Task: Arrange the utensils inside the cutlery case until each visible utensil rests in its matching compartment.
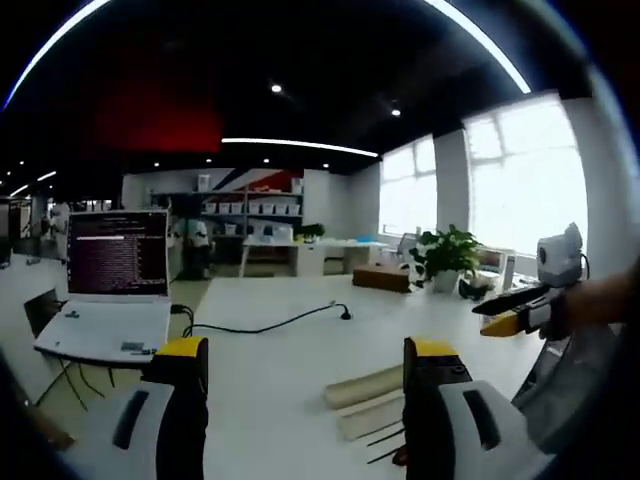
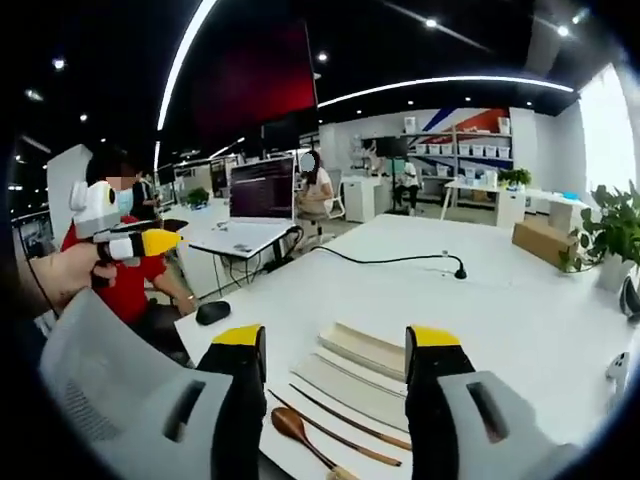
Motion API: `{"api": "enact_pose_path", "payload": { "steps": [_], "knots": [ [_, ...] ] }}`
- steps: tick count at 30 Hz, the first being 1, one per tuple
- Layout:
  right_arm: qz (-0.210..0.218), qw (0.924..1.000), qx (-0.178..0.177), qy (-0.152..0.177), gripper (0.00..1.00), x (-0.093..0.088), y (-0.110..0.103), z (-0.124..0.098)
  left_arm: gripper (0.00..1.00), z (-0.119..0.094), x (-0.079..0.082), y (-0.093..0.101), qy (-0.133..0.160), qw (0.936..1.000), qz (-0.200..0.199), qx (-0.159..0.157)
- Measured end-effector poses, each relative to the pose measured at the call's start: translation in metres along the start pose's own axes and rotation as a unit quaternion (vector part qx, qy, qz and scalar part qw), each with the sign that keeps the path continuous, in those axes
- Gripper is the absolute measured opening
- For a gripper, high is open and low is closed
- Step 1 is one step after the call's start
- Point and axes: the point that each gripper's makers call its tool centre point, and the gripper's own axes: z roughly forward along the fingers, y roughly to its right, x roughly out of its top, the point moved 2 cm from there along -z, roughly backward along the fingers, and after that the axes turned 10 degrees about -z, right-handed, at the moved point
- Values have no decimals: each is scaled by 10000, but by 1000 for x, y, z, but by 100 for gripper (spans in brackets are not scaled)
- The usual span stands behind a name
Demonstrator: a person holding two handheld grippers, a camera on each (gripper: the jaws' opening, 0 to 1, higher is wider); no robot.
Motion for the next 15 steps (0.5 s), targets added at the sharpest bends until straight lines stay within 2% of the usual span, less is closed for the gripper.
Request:
{"api": "enact_pose_path", "payload": {
  "steps": [2, 5, 7, 11, 12, 13, 15],
  "knots": [
    [-37, 10000, -29, 7, 54, 2, 7, 2, 81, 3, -6, -2, -124, 9999, -43, 26],
    [-42, 10000, -28, -35, 52, 2, 14, 3, 82, 4, -5, 2, -87, 9998, -87, -144],
    [-82, 9999, -59, -37, 51, 0, 17, 3, 81, 6, -10, 5, -206, 9995, -71, -224],
    [-17, 9997, -237, -105, 50, -21, 19, 6, 81, 7, -10, 10, -237, 9992, 41, -317],
    [68, 9996, -210, -188, 50, -27, 17, 7, 81, 7, -10, 10, -229, 9992, 30, -320],
    [469, 9969, 97, -632, 49, -37, 5, 6, 81, 6, -10, 9, -214, 9992, 1, -329],
    [321, 9992, 171, -161, 51, -23, 2, 11, 81, 6, -11, 7, -234, 9993, -6, -293]
  ]
}}
